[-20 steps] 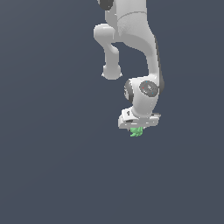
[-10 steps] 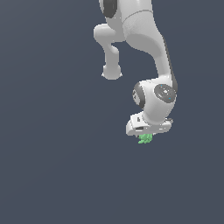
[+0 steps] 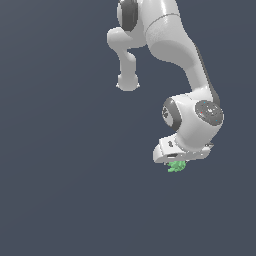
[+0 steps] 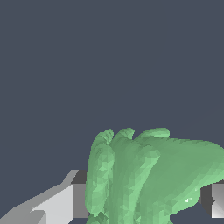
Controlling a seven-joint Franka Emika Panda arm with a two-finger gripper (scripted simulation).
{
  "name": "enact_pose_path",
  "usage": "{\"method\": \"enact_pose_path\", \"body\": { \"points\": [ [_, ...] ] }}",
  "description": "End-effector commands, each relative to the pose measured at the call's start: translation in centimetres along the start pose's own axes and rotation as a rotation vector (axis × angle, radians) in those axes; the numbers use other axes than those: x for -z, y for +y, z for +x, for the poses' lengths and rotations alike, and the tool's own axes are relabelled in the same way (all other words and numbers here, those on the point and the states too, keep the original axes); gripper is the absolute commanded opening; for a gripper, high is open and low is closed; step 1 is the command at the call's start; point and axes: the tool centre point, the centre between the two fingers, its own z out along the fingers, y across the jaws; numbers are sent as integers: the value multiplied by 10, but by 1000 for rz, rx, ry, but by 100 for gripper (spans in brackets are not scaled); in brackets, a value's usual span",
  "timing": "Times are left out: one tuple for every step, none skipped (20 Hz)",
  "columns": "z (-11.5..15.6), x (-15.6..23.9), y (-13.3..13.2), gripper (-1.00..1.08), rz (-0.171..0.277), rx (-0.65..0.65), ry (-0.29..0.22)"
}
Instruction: Pick up the object and move it to a goal position.
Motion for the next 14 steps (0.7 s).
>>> {"method": "enact_pose_path", "body": {
  "points": [
    [10,4,-5,-100,0,0,0],
    [13,5,-7,-100,0,0,0],
    [16,6,-8,-100,0,0,-1],
    [19,7,-10,-100,0,0,-1],
    [21,8,-11,-100,0,0,-1],
    [24,9,-12,-100,0,0,-1],
    [26,10,-13,-100,0,0,-1],
    [27,11,-14,-100,0,0,-1],
    [29,11,-15,-100,0,0,-1],
    [30,12,-16,-100,0,0,-1],
    [32,12,-16,-100,0,0,-1],
    [33,13,-17,-100,0,0,-1],
    [34,13,-17,-100,0,0,-1],
    [34,13,-17,-100,0,0,-1]
  ]
}}
